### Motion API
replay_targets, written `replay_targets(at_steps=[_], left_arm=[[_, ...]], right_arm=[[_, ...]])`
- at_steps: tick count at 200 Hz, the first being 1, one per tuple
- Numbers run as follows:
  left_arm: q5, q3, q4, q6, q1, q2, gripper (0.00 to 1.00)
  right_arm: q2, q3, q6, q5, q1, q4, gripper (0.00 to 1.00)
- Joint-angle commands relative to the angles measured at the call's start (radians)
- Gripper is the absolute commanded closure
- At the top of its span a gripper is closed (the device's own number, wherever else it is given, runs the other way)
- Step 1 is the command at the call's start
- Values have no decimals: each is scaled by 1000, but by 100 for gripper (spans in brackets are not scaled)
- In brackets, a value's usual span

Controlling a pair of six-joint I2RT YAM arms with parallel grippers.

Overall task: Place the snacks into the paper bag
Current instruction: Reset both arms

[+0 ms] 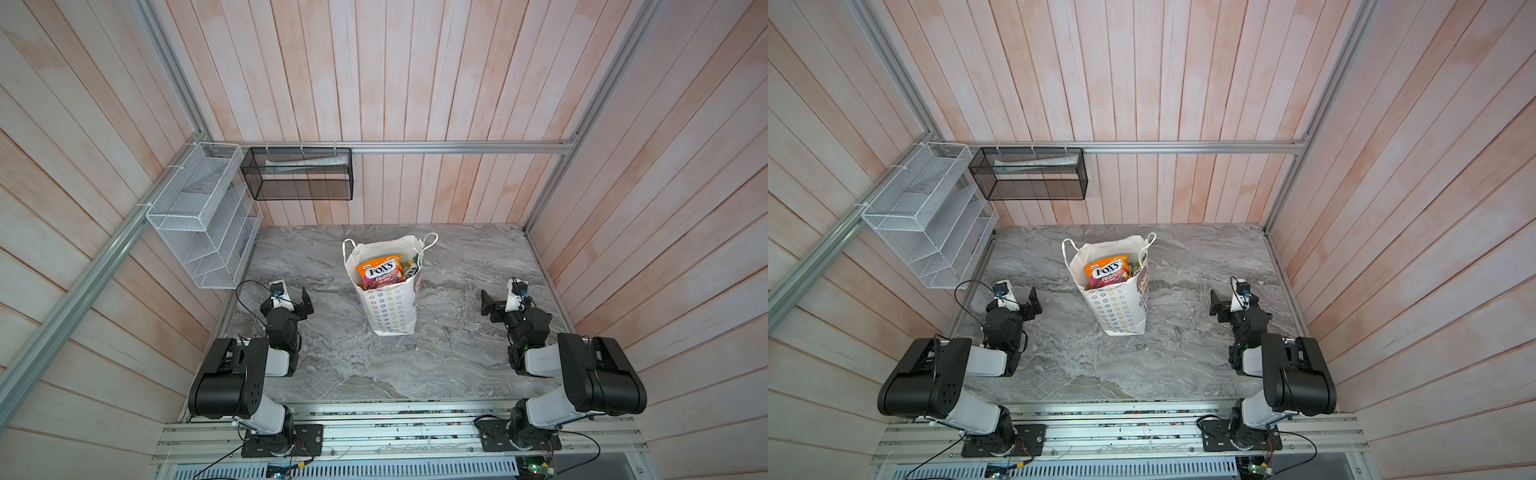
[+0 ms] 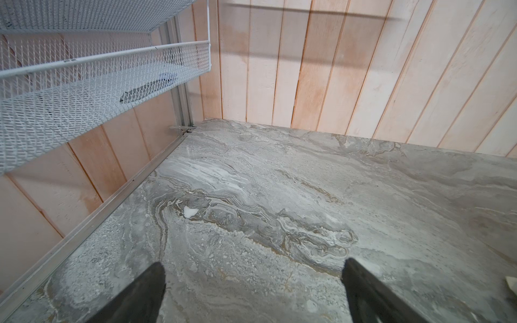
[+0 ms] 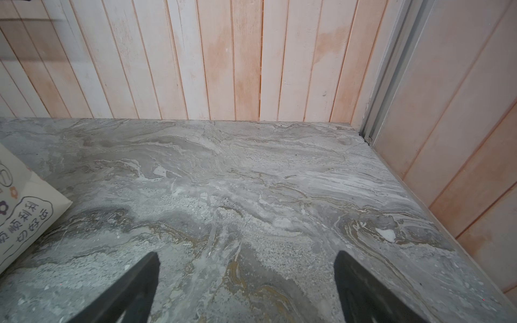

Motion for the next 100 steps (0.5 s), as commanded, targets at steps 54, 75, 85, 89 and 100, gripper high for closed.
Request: replay_targets(at_steps=[54, 75, 85, 89, 100], left_arm=[[3, 14, 5, 16, -3, -6, 0], [4, 12, 5, 16, -2, -6, 0], [4, 13, 5, 16, -3, -6, 0], [4, 12, 5, 16, -3, -6, 0], [3, 14, 5, 17, -3, -7, 0]], right_arm=[[-9, 3, -13, -12, -1, -11, 2], [-10, 3, -13, -12, -1, -12, 2], [-9, 4, -12, -13, -1, -12, 2], [-9, 3, -13, -12, -2, -11, 2], [-9, 4, -12, -12, -1, -11, 2]])
